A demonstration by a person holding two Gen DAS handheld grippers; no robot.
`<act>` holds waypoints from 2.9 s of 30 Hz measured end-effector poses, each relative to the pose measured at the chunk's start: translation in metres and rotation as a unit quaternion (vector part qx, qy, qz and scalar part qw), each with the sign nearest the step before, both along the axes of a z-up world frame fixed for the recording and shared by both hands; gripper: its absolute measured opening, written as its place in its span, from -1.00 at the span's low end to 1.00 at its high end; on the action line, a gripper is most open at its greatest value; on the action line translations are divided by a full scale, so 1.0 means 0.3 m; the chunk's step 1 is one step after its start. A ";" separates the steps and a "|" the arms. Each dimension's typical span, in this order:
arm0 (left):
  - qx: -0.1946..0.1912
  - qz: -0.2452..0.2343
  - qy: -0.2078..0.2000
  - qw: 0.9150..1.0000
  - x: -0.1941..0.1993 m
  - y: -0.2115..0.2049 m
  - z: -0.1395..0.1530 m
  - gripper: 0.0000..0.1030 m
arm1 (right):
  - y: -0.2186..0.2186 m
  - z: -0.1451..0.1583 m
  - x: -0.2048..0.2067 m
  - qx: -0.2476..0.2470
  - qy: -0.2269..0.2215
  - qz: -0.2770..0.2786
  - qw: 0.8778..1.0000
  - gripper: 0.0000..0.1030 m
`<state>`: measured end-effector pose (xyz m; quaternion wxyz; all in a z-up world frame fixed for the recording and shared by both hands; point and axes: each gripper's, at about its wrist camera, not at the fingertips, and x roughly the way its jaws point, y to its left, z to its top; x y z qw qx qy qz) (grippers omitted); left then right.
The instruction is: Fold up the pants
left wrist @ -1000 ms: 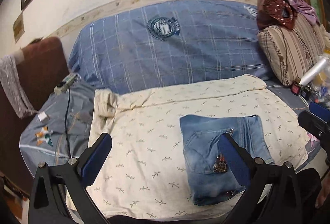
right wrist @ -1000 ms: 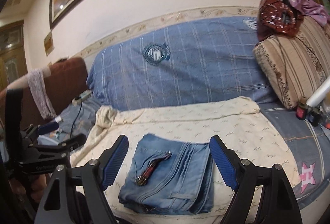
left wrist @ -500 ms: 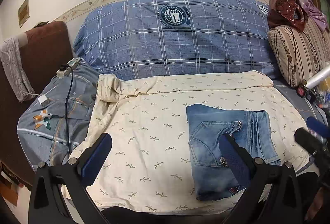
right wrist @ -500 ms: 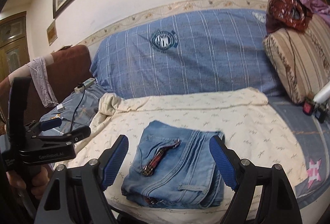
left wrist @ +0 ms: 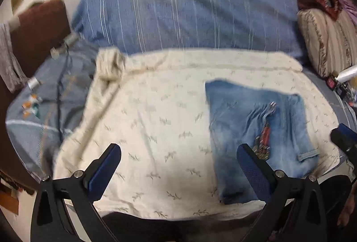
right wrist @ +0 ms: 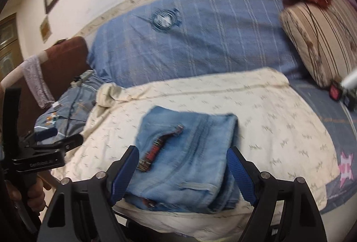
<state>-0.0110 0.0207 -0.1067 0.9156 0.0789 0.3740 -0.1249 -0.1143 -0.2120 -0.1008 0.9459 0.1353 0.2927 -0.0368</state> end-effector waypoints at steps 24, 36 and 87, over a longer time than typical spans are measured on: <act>-0.133 -0.130 0.092 0.978 0.183 -0.096 -0.131 1.00 | -0.295 -0.262 0.153 0.188 0.075 0.033 0.979 0.62; -0.217 -0.196 0.167 0.941 0.292 -0.124 -0.252 1.00 | -0.431 -0.400 0.277 0.337 0.120 0.048 0.933 0.63; -0.252 -0.267 0.121 0.922 0.273 -0.161 -0.187 -0.17 | -0.233 -0.282 0.289 0.227 0.040 0.101 0.968 -0.33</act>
